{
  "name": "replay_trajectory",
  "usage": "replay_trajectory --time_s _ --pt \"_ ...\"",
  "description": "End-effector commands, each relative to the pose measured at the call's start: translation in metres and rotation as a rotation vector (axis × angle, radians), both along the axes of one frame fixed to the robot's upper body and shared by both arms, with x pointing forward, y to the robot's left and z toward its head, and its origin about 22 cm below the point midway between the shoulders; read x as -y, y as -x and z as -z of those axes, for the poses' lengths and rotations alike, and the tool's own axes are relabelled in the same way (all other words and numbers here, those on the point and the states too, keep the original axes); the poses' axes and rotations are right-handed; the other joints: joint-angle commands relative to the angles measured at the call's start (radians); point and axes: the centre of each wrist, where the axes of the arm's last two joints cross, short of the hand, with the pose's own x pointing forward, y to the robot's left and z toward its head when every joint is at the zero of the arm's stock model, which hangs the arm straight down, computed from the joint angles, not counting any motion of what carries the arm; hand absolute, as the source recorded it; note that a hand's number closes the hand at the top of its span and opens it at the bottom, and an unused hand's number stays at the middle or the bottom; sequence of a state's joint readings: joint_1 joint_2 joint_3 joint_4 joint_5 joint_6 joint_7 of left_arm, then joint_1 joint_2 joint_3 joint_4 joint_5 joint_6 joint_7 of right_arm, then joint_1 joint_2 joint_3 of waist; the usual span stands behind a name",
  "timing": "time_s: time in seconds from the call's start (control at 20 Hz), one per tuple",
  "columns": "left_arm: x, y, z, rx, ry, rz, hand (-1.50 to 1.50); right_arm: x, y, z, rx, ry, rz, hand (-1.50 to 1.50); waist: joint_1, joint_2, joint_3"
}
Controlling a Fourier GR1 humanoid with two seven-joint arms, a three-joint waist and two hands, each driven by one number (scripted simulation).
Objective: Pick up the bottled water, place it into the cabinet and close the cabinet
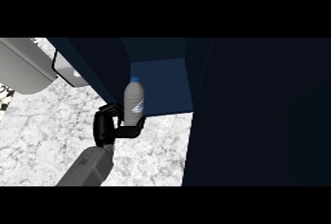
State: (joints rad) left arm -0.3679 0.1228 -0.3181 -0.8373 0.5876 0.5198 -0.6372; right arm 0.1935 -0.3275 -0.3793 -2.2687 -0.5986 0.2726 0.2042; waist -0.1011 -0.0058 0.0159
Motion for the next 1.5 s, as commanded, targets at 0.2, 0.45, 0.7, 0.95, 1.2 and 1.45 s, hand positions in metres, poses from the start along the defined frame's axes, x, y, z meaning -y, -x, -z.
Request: replay_trajectory --time_s 0.2,0.45,0.7,0.95,1.2,1.45 --pt "0.065 -0.056 -0.056 0.033 -0.045 0.103 1.5 0.01 -0.004 0.0 0.009 -0.009 -0.02 -1.5 -0.065 0.033 -0.015" --pt "0.064 -0.055 -0.058 0.053 -0.022 0.057 1.5 0.018 -0.007 -0.002 0.02 -0.01 -0.031 -1.5 -0.081 0.036 -0.016" --pt "0.06 -0.053 -0.06 0.053 0.101 0.039 1.5 0.013 -0.01 -0.002 0.014 -0.033 -0.054 -1.5 -0.076 0.042 -0.021" --pt "0.047 -0.055 -0.06 0.054 0.087 0.011 1.5 0.02 -0.012 -0.004 0.029 -0.018 -0.038 -1.5 -0.08 0.044 -0.02" --pt "0.038 -0.058 -0.065 0.061 0.039 -0.03 1.5 0.017 -0.014 -0.003 0.031 -0.021 -0.065 -1.5 -0.109 0.048 -0.018" --pt "0.045 -0.051 -0.061 0.081 0.041 -0.039 -1.5 0.02 -0.016 -0.001 0.003 -0.012 -0.085 -1.5 -0.116 0.049 -0.018"
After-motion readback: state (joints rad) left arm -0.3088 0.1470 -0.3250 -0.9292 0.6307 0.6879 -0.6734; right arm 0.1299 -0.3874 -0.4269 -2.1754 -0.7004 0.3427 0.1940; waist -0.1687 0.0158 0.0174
